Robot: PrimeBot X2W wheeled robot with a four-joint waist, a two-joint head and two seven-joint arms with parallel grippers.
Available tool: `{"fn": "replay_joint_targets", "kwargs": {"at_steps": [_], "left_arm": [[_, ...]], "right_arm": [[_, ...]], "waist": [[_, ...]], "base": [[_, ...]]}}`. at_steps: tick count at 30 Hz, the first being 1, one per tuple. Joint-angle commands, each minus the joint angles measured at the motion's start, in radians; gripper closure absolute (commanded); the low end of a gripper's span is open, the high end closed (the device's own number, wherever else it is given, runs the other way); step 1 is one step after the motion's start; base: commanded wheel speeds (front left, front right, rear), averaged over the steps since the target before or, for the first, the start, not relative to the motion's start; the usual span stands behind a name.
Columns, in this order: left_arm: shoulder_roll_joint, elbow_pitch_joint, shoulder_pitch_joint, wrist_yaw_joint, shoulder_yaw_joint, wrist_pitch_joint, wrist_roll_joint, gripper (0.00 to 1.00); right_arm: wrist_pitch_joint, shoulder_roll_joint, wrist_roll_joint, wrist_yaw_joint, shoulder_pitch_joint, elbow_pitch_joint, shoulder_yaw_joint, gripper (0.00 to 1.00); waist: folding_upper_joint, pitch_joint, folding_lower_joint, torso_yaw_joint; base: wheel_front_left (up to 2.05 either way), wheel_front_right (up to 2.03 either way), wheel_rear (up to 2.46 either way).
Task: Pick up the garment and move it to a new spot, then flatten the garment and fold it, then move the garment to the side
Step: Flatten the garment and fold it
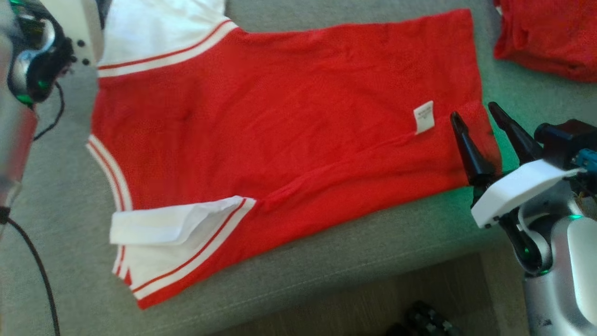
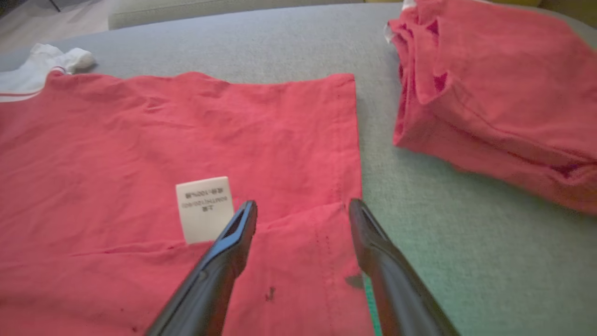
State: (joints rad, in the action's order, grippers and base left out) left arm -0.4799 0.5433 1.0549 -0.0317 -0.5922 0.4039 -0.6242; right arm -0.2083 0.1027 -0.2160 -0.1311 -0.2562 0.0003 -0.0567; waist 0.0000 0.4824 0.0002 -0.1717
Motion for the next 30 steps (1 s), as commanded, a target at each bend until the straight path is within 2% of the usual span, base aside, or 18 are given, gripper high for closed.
{"fn": "replay_joint_targets", "kwargs": {"at_steps": [1,6,12,17,24,26,27,28,29,30], "left_arm": [[-0.039,0.007,0.064,-0.006,0.029,0.001,0.019,0.00],[-0.050,0.129,0.136,-0.028,-0.005,0.002,0.063,0.00],[-0.055,0.209,0.172,-0.041,-0.028,0.009,0.082,0.00],[-0.054,0.256,0.188,-0.047,-0.047,0.031,0.089,0.00],[-0.035,0.282,0.199,-0.059,-0.067,0.118,0.068,0.00],[-0.032,0.274,0.200,-0.060,-0.059,0.107,0.057,0.58],[-0.031,0.270,0.200,-0.061,-0.057,0.097,0.054,0.79],[-0.030,0.267,0.199,-0.061,-0.051,0.087,0.048,0.95],[-0.029,0.265,0.197,-0.061,-0.046,0.077,0.042,1.00],[-0.029,0.263,0.196,-0.059,-0.043,0.065,0.040,1.00]], "right_arm": [[0.015,0.003,-0.009,0.000,-0.014,-0.027,0.021,0.00],[0.041,-0.009,-0.018,0.000,-0.031,-0.006,0.035,0.00],[0.059,-0.016,-0.021,0.000,-0.041,0.020,0.037,0.00],[0.064,-0.018,-0.019,0.000,-0.044,0.032,0.030,0.00],[0.051,-0.013,-0.009,0.000,-0.044,0.024,0.024,0.00],[0.048,-0.013,-0.011,0.000,-0.048,0.019,0.030,0.00],[0.048,-0.012,-0.012,0.000,-0.051,0.018,0.033,0.00],[0.047,-0.012,-0.012,0.000,-0.055,0.018,0.034,0.00],[0.046,-0.012,-0.012,0.000,-0.059,0.019,0.037,0.00],[0.044,-0.011,-0.013,0.000,-0.065,0.021,0.041,0.00]], "waist": [[0.0000,0.040,-0.0002,-0.041],[0.0000,0.082,-0.0002,-0.080],[0.0000,0.099,-0.0002,-0.101],[0.0000,0.096,-0.0002,-0.102],[0.0000,0.089,-0.0002,-0.087],[0.0000,0.090,-0.0002,-0.085],[0.0000,0.090,-0.0002,-0.084],[0.0000,0.090,-0.0002,-0.084],[0.0000,0.089,-0.0002,-0.083],[0.0000,0.089,-0.0002,-0.083]], "base": [[0.00,0.00,0.00],[0.00,0.00,0.00],[0.00,0.00,0.00],[0.00,0.00,0.00],[0.00,0.00,0.00],[0.00,0.00,0.00],[0.00,0.00,0.00],[0.00,0.00,0.00],[0.00,0.00,0.00],[0.00,0.00,0.00]]}}
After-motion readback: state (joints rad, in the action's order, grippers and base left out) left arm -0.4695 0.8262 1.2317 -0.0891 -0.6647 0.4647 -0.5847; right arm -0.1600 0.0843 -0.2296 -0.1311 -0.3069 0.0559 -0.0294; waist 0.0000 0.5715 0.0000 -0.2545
